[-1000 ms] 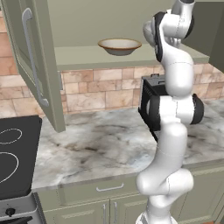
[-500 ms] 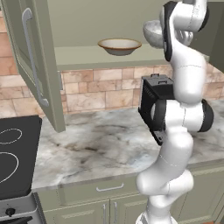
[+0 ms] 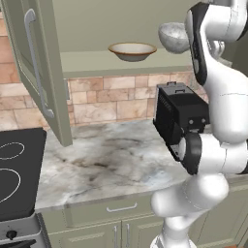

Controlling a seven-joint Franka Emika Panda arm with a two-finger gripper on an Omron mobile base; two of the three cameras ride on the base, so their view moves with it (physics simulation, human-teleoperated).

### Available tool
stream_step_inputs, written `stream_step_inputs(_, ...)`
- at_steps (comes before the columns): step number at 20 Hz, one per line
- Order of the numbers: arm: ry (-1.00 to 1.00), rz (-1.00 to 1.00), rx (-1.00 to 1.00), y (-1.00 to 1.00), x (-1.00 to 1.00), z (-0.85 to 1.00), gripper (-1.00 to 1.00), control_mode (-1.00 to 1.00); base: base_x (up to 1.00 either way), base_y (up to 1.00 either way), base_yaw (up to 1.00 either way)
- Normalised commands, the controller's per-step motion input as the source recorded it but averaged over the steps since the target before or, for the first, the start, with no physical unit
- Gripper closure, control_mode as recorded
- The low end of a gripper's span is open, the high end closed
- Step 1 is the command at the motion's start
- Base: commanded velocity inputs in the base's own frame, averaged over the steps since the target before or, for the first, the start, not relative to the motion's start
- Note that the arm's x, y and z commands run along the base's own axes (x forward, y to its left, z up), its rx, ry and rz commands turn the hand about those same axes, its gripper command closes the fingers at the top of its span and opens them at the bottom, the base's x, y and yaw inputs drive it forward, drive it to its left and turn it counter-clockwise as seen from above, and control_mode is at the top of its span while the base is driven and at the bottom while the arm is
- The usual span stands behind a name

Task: Open the cabinet. Pick the bowls from the counter and place them in the cabinet. Then close the cabinet.

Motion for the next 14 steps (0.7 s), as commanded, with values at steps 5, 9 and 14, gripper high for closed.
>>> stream_step_inputs(5,-0.20,0.00,-0.01,0.35,-1.00,-0.38,-1.00,-1.00,0.00,0.00,0.00)
stream_step_inputs(9,-0.18,0.00,0.00,0.05,-1.00,0.00,-1.00,-1.00,0.00,0.00,0.00)
stream_step_inputs(14,-0.26,0.00,0.00,0.00,-1.00,0.16,-1.00,-1.00,0.00,0.00,0.00)
